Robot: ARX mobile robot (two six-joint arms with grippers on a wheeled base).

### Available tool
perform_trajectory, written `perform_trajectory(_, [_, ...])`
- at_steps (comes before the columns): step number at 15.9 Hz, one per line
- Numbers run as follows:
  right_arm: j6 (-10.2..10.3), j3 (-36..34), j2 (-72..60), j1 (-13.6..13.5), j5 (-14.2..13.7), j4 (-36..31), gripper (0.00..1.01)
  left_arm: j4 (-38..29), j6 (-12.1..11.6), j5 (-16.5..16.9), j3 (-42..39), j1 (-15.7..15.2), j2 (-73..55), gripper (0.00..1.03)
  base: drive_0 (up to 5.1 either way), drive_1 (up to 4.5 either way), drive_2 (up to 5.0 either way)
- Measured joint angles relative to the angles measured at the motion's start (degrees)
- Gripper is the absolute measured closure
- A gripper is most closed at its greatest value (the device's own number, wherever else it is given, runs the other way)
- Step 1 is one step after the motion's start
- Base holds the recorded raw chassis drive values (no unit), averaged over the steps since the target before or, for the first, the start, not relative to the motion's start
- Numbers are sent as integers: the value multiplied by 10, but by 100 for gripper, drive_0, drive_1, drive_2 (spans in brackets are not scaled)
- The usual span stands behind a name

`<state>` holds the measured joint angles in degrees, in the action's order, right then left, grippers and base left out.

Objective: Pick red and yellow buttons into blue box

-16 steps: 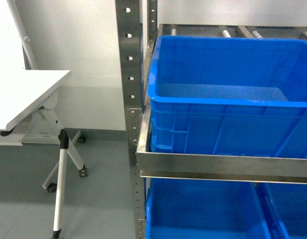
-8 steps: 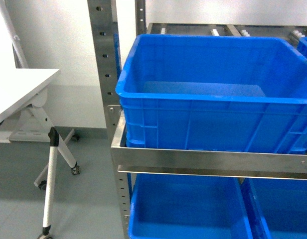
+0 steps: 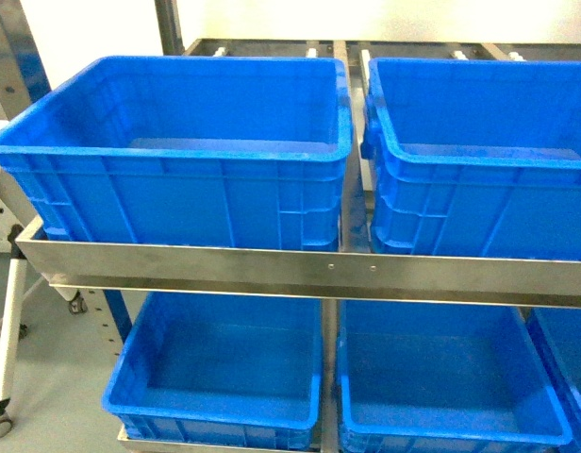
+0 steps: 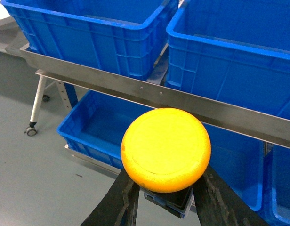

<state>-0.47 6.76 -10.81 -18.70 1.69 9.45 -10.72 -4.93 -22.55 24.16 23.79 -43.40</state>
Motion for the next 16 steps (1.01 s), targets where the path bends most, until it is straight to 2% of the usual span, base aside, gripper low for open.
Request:
perform_trajectory(13, [0, 0, 0, 0, 0, -1, 76, -1, 0, 0, 0, 0, 0, 72, 486, -344, -137])
perform_trajectory(16, [0, 0, 0, 0, 0, 0, 76, 0, 0, 1, 0, 0, -1, 72, 0, 0, 0])
